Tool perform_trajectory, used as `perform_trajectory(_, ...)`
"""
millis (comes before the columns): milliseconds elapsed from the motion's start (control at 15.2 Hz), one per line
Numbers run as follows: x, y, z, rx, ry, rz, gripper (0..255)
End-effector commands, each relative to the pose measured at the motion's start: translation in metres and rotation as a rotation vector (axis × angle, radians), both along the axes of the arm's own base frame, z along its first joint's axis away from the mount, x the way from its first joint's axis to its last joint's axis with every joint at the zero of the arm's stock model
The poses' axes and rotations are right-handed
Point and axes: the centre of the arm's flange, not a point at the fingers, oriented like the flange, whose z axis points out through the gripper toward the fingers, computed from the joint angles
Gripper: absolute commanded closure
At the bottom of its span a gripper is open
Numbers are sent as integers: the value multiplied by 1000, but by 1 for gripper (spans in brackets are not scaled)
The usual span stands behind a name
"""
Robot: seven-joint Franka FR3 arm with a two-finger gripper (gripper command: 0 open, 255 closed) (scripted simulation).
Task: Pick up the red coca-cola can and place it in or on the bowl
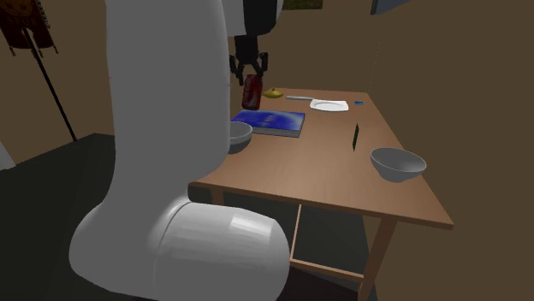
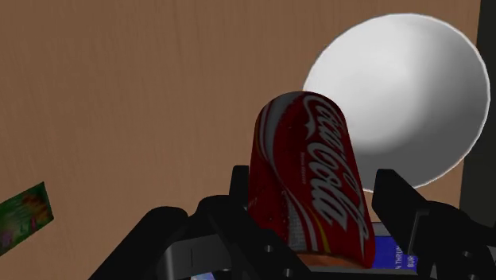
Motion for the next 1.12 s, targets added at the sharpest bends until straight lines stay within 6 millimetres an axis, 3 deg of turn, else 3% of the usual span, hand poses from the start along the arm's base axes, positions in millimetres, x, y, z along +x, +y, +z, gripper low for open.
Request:
perform_trajectory(0, -10, 22, 3, 0, 0, -2, 255)
perform_trajectory(396, -35, 93, 10, 0, 0, -2, 255)
perform_trajectory(1056, -35, 93, -43, 0, 0, -2, 255)
